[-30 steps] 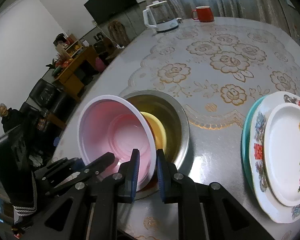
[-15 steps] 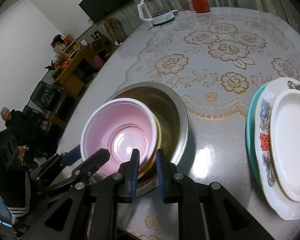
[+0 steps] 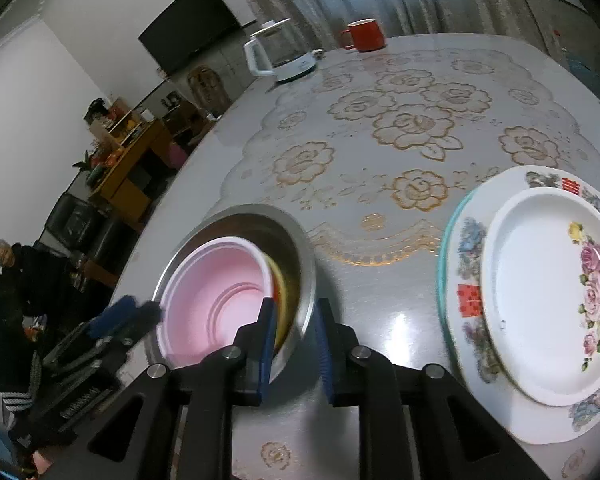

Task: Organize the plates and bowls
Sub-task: 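Move both grippers to the rim of the steel bowl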

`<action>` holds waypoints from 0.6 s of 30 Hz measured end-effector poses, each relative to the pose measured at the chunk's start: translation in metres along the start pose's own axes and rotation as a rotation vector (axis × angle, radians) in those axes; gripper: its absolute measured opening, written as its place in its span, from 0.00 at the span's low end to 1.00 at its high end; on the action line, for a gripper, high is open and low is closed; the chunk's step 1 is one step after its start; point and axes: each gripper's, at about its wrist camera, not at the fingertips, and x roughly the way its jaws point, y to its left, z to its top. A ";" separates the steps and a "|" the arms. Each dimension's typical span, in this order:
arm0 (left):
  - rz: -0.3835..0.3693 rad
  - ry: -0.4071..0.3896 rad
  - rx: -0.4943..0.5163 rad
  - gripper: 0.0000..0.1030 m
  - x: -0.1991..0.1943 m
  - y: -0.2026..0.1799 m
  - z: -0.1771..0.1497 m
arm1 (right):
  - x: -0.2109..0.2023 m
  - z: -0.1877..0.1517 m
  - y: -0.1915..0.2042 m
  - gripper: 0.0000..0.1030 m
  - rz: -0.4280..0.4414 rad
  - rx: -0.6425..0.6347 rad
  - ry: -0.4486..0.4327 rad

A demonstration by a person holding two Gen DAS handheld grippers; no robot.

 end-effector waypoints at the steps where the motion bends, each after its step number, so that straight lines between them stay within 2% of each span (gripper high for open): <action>1: 0.004 -0.004 -0.024 0.76 0.000 0.005 0.000 | -0.001 0.000 0.000 0.19 -0.009 -0.003 -0.004; 4: 0.011 0.003 -0.069 0.76 0.001 0.016 0.000 | -0.001 0.000 0.000 0.21 -0.025 -0.008 -0.008; 8: 0.050 0.010 -0.043 0.73 0.005 0.021 -0.002 | 0.001 -0.001 -0.001 0.21 -0.032 -0.016 0.004; 10: 0.066 0.015 -0.020 0.68 0.007 0.022 -0.003 | 0.004 -0.001 0.001 0.21 -0.052 -0.034 0.009; 11: 0.062 0.022 -0.020 0.61 0.009 0.024 -0.002 | 0.006 -0.001 0.001 0.21 -0.065 -0.044 0.013; 14: 0.021 0.054 -0.055 0.49 0.013 0.034 -0.003 | 0.011 -0.001 0.000 0.21 -0.054 -0.045 0.027; 18: 0.011 0.077 -0.068 0.47 0.018 0.041 -0.003 | 0.016 0.000 0.002 0.21 -0.054 -0.055 0.037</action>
